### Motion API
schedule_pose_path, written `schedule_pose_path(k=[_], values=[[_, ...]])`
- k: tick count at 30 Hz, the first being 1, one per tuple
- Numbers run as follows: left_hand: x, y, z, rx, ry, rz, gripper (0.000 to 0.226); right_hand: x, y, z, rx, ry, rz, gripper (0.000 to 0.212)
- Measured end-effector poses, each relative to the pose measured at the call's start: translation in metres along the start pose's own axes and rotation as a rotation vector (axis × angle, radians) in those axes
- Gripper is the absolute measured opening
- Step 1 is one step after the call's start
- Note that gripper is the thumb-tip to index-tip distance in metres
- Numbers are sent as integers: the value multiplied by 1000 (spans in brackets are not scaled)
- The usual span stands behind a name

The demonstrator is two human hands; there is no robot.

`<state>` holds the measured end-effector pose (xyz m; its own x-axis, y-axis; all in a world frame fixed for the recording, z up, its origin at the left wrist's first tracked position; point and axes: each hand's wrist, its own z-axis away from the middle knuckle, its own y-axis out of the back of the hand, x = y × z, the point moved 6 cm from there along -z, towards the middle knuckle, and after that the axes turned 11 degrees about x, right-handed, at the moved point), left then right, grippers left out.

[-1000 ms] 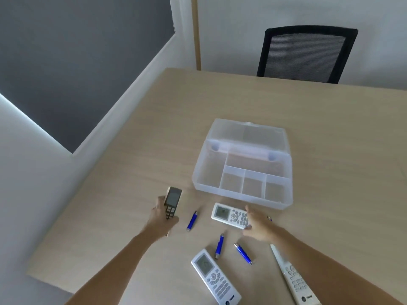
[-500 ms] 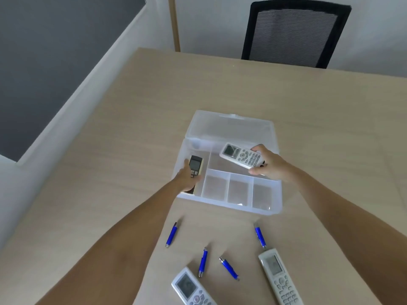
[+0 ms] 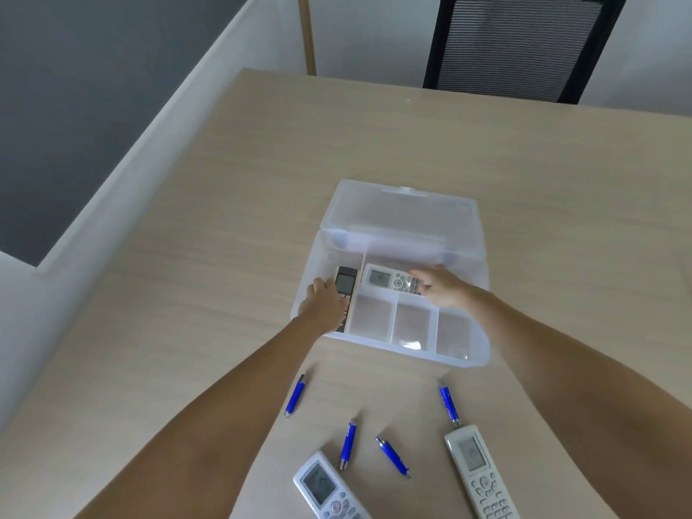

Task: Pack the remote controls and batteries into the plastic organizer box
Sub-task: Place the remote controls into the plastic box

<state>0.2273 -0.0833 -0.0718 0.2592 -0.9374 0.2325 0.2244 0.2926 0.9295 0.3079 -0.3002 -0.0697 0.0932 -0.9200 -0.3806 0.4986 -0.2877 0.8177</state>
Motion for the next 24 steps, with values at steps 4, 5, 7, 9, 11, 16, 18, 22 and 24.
schedule_pose_path(k=[4,5,7,9,11,16,18,22,24], values=[[4,27,35,208,-190,47,60,-15,21,48,151,105,-72,43],[3,33,51,263,-259,91,58,-16,26,66,229,132,-104,41],[0,38,91,339,-459,142,47,-9,26,109,414,181,-145,31],[-9,24,134,300,-687,122,37,9,14,154,519,173,-135,13],[-23,-6,173,92,-816,118,33,36,-13,196,464,60,-119,7],[-40,-66,228,-245,-830,-91,72,90,-99,264,120,-241,-34,50],[-38,-76,234,-227,-856,-168,75,96,-120,276,93,-304,-7,75],[-34,-86,234,-256,-848,-256,66,96,-126,278,130,-347,13,75],[-38,-89,235,-350,-793,-226,67,93,-121,279,89,-337,7,66]])
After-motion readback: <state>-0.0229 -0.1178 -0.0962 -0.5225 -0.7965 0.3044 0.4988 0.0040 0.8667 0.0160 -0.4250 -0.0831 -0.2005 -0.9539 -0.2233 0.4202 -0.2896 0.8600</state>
